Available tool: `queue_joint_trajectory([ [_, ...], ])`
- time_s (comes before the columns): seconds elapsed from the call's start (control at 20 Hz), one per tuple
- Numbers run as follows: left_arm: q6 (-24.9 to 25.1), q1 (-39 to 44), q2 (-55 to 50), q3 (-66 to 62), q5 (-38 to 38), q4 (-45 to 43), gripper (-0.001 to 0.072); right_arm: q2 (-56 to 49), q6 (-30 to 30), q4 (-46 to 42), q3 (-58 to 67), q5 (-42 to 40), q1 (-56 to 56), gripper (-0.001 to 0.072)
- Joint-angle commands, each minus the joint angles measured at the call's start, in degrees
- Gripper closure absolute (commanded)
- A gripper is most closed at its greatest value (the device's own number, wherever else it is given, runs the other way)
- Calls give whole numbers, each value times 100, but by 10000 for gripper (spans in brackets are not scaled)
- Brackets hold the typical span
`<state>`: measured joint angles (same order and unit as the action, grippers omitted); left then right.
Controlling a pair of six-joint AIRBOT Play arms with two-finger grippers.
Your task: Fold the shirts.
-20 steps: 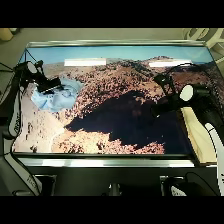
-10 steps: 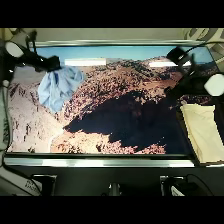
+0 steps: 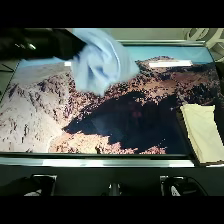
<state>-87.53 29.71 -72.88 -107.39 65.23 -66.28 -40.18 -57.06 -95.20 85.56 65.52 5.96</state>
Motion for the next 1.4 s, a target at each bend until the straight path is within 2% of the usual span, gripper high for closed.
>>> queue_joint_trajectory([
  [0.0,-208,1019,-118,1104,-212,9,688,267,-197,-13,35,1554,2,97],
  [0.1,-356,1513,-494,1985,-796,11,688,103,-328,-17,-22,2481,2,98],
  [0.15,-568,1773,-769,2424,-1314,61,688,0,-319,-17,-136,2634,0,97],
  [0.2,-772,1987,-1086,2726,-1705,243,688,-103,-317,-15,-271,2597,2,97],
  [0.3,-809,2260,-1882,2839,-1753,942,686,-398,-323,-9,-538,2321,2,97],
  [0.35,-758,2286,-2238,2739,-1563,1397,619,-599,-339,13,-645,2218,2,97],
  [0.45,-743,2109,-2586,2404,-1067,1762,26,-1095,-337,31,-702,2378,2,97],
  [0.6,-678,1360,-2352,1904,-278,1235,21,-1759,-332,26,-702,2632,2,98],
  [0.8,-680,120,-1346,1792,1180,-599,22,-2052,-328,420,-1322,2420,2,100],
  [0.9,-599,-240,-887,2118,1497,-1283,89,-2052,-302,791,-2011,2280,2,103],
  [0.95,-452,-356,-645,2441,1440,-1373,89,-2052,-284,992,-2347,2190,2,103],
  [1.1,-422,-382,-282,3571,1067,-1342,82,-2055,2,1759,-3309,1902,2,103],
  [1.25,-560,-133,-378,4588,149,-907,73,-2055,188,2385,-4059,1569,2,88],
  [1.35,-551,76,-538,4996,-304,-540,73,-2055,188,2457,-4334,1445,2,72],
])
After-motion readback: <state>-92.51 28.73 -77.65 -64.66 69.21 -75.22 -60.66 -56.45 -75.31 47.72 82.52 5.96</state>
